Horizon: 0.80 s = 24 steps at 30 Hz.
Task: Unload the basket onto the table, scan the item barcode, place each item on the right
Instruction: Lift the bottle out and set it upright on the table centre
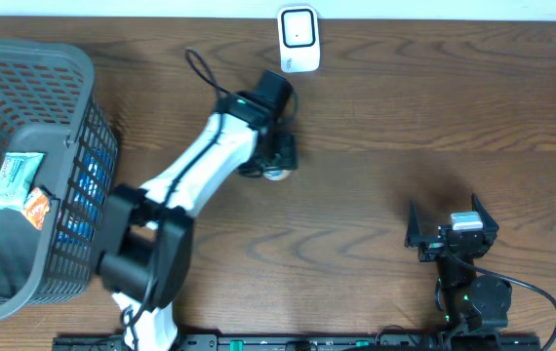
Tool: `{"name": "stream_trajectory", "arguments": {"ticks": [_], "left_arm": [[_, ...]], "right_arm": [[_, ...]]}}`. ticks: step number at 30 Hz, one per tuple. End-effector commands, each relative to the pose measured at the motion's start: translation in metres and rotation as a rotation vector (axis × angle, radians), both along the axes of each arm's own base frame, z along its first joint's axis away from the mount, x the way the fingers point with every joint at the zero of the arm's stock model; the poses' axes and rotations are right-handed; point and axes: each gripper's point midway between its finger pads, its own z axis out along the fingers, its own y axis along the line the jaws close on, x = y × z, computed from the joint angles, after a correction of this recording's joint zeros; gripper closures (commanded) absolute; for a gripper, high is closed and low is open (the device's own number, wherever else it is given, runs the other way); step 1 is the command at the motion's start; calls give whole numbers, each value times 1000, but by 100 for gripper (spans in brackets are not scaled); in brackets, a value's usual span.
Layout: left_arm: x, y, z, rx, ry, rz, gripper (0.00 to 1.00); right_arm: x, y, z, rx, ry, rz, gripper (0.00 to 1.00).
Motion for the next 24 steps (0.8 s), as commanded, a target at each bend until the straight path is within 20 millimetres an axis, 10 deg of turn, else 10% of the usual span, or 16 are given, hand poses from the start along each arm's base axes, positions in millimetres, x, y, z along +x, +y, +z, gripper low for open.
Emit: {"name": "stream_trajectory", "arguments": {"ticks": [1, 9, 11, 14, 18, 24], "left_arm": [[5, -28, -16, -71, 39, 169, 43], [1, -64, -39, -83, 47, 364, 37], [-3, -67, -39, -60, 33, 349, 8], [-4, -68, -26, -56, 5, 290, 2], [6, -50, 32, -18, -58, 174, 2], [24, 47, 188, 121, -334, 200, 2]], "right_arm": [[0, -1, 0, 10, 0, -7, 1], [0, -1, 0, 10, 0, -7, 1], [0, -1, 0, 10, 1, -7, 1], [0, -1, 0, 10, 0, -7, 1], [0, -1, 0, 10, 0, -7, 1], [0, -1, 0, 10, 0, -7, 1]]}}
